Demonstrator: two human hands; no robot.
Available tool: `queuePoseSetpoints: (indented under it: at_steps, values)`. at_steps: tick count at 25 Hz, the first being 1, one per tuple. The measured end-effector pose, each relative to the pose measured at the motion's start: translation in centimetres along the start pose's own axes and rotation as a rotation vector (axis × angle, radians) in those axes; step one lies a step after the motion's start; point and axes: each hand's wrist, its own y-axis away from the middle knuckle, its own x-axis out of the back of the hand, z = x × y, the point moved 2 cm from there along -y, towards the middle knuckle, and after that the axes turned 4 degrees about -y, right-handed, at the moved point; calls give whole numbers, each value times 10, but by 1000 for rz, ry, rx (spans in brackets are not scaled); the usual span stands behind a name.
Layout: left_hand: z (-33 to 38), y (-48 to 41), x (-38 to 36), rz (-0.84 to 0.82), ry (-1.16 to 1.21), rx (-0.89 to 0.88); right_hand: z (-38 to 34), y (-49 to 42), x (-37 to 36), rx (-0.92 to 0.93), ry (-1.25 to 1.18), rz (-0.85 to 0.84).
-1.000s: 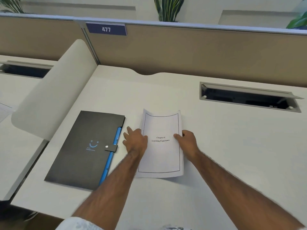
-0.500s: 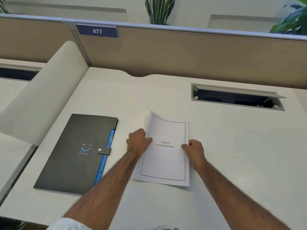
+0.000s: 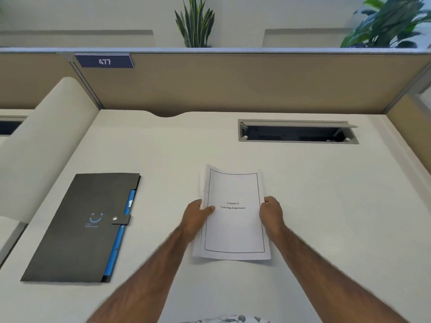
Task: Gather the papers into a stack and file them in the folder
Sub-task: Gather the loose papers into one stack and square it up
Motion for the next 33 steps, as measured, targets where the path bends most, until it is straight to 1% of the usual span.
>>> queuePoseSetpoints:
  at_steps: [3,5,6,8,10,11,12,13,15,18,21,25,29,31,33]
  values:
    - [13,12,-6,-55,61,-45,-6,5,6,7,-66,-14]
    - [29,20,-3,-81,152,-106,-9,6,25,-18,-196,-32]
    - [38,24,0,-98,208,-126,-10,6,35,-50,-317,-94]
    - [53,33,6,-133,313,-172,-15,7,52,-130,-555,-322]
    - [66,39,8,-173,395,-214,-25,14,64,-136,-678,-559]
    - [72,42,7,-195,405,-229,-32,17,67,-116,-691,-614]
    - [78,44,6,-204,390,-247,-40,20,69,-89,-664,-619]
    - [83,46,5,-191,362,-271,-48,24,70,-47,-627,-590]
    - [92,49,4,-120,340,-336,-64,28,74,82,-605,-506]
    - [106,54,8,-54,358,-436,-86,35,82,306,-633,-460]
    - [108,59,7,-19,290,-491,-90,38,87,432,-546,-422]
    - [100,62,1,-13,278,-505,-76,38,83,466,-397,-483]
    - [99,62,-6,64,264,-485,-69,39,79,432,-381,-381]
    - [101,62,-6,113,312,-506,-74,40,77,448,-406,-369]
    - [99,60,-6,116,370,-519,-78,40,76,475,-403,-372]
